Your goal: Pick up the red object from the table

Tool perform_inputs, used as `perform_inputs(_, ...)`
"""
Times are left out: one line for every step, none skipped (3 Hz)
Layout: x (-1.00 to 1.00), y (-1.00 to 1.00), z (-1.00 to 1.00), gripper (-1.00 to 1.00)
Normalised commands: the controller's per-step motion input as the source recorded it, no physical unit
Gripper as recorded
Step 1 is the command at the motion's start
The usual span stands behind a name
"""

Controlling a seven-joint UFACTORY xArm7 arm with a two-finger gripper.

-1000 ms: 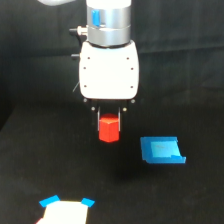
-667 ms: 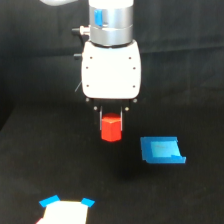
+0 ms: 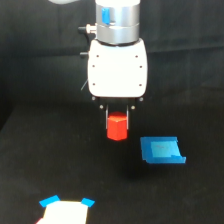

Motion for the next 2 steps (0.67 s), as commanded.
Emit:
perform_inputs(-0.29,0.09,-0.17,-0.72)
perform_inputs(-0.04,-0.08,0.15,-0.67)
